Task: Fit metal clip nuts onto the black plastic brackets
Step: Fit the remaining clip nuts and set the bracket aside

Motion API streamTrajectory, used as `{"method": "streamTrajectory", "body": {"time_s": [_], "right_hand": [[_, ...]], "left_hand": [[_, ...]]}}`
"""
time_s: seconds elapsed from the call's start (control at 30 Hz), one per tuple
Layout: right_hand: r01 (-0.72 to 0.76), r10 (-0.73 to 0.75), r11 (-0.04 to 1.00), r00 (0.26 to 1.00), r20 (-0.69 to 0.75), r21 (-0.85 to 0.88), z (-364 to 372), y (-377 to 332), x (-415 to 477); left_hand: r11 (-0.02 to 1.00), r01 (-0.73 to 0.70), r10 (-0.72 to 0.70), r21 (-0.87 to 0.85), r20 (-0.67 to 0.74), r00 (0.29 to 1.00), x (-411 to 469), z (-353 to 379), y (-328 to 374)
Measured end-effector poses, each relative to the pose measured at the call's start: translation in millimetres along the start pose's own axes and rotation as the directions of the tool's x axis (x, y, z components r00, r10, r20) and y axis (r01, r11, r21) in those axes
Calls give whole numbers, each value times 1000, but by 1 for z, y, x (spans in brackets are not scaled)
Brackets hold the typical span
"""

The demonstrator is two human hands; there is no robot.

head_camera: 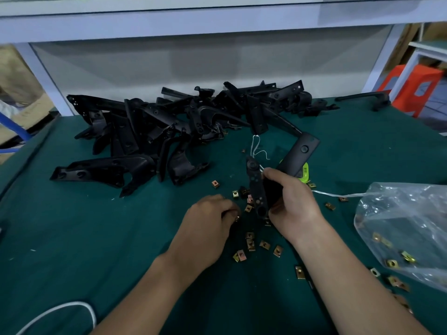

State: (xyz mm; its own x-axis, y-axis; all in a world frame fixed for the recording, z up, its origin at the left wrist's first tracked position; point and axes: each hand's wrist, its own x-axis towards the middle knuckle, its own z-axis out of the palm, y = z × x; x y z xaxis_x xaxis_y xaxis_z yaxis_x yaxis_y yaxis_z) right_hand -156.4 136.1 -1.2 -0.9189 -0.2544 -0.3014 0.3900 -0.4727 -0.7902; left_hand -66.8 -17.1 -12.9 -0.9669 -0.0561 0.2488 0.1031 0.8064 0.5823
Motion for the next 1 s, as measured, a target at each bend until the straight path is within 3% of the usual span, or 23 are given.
{"method": "streamTrajectory", "body": {"time_s": [0.17,0.27,0.33,0.4,0.5,0.57,0.63,0.7,0.77,0.87,1.0], "right_hand": [[5,-5,1000,1000,12,21,-1,-1,1],[-10,10,1000,1000,9,17,0,0,1],[-19,19,1000,1000,-1,13,1,0,1],[-19,20,1000,1000,-8,9,1,0,2],[-14,14,1000,1000,-16,2,1,1,3],[-12,12,1000,1000,-13,4,0,1,4],[-5,5,1000,1000,-11,0,-1,1,6],[2,-2,1000,1000,-3,-4,-3,2,7],[6,-6,1000,1000,6,-7,-3,3,8],[11,-11,1000,1000,8,-8,-3,3,10],[20,-20,1000,1000,10,-9,-3,3,8]], "left_hand": [[990,-127,137,66,-182,974,-1,-6,4],[980,-196,198,-36,63,978,-8,-3,19],[982,-178,187,-56,240,953,-9,2,24],[989,-111,137,-100,304,943,-7,4,25],[996,-74,82,-47,211,974,-7,10,25],[1000,-17,18,-20,50,999,-11,13,26],[990,84,-97,-116,-118,988,-10,10,25],[927,185,-252,-327,-175,952,-4,5,18],[822,278,-369,-497,-92,925,2,1,10],[685,347,-398,-641,69,915,6,-4,4],[448,337,-433,-828,129,892,9,-13,-1]]}}
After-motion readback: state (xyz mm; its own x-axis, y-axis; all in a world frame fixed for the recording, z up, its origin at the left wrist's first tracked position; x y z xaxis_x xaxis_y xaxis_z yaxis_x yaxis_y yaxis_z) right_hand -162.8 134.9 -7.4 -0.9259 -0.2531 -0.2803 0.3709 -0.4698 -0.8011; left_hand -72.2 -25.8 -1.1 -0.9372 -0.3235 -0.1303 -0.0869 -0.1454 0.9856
